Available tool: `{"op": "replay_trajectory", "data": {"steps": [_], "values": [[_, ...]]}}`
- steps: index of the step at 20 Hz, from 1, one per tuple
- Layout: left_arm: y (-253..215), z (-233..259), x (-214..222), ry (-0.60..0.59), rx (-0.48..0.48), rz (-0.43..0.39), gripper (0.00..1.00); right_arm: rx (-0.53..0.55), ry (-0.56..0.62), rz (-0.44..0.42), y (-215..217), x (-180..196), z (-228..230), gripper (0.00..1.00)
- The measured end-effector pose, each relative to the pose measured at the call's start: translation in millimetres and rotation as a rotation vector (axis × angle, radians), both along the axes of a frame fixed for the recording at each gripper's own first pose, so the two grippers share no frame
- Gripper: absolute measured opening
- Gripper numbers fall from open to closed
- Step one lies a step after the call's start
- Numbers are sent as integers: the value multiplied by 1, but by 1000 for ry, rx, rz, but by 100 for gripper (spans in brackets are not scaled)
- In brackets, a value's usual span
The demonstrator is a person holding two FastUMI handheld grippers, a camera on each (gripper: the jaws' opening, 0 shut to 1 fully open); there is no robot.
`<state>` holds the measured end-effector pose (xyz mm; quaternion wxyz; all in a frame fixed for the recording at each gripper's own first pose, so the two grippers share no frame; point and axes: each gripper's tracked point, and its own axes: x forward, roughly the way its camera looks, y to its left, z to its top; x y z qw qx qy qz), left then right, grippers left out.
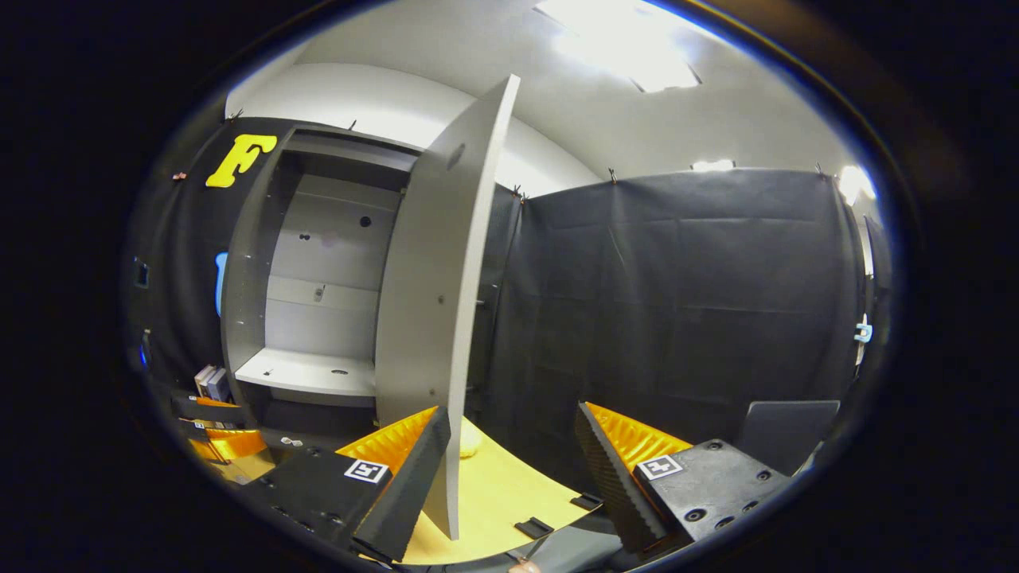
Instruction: Open the cabinet door with the right hand, grasp the bottle in the cabinet with the left hand and place it on the coaster, then close the cabinet door with the right hand.
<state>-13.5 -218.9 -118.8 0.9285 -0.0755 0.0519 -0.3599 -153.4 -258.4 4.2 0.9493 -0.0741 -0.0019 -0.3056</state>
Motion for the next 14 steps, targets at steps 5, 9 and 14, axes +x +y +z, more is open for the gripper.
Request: {"op": "replay_trajectory", "data": {"steps": [5, 9, 14], "values": [[-42, 1, 6, 10, 11, 105, 95, 64, -29, 170, -48, 41, 3, 98], [-61, -6, 15, 67, -11, 223, 95, 118, -44, 398, -38, 71, 2, 97], [-64, -14, 10, 141, -38, 308, 95, 165, -20, 529, -33, 85, -3, 97]]}}
